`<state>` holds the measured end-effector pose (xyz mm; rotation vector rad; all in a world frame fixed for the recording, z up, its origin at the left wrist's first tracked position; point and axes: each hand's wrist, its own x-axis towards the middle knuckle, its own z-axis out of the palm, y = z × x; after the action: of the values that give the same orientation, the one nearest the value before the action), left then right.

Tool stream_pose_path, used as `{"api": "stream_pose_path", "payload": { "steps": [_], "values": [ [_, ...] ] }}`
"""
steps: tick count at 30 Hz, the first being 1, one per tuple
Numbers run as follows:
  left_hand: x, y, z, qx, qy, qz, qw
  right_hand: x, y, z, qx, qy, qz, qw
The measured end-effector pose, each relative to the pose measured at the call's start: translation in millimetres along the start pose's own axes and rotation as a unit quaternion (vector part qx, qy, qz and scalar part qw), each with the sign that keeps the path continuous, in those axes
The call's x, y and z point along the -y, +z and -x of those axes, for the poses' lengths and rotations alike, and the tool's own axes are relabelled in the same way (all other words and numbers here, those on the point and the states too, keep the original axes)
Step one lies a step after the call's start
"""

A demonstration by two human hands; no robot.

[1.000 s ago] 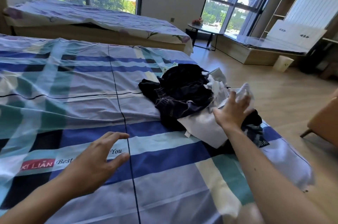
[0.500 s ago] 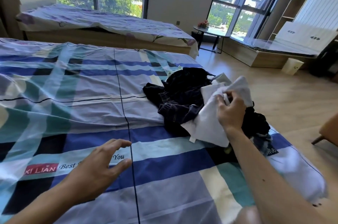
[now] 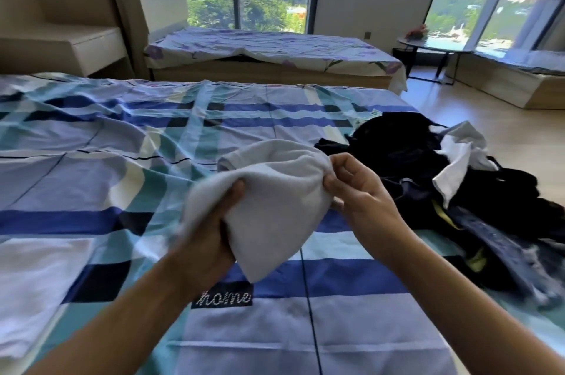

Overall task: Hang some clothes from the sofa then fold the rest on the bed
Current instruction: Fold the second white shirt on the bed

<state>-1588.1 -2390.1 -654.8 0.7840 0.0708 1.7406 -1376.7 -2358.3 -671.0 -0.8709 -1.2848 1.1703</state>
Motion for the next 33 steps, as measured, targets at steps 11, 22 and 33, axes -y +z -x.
{"api": "stream_pose_path", "payload": {
  "steps": [11, 22, 33],
  "values": [
    [-18, -31, 3, 0.310, -0.337, -0.371, 0.808, -1, 23, 13, 0.120, 0.307, 0.060, 0.942],
    [-6, -86, -1, 0.174, -0.356, -0.735, 0.550, -58, 14, 15, 0.092, 0.289, 0.423, 0.854],
    [27, -78, 22, 0.022, -0.370, -0.621, 0.690, -50, 30, 13, 0.127, 0.206, 0.031, 0.970]
  ]
}}
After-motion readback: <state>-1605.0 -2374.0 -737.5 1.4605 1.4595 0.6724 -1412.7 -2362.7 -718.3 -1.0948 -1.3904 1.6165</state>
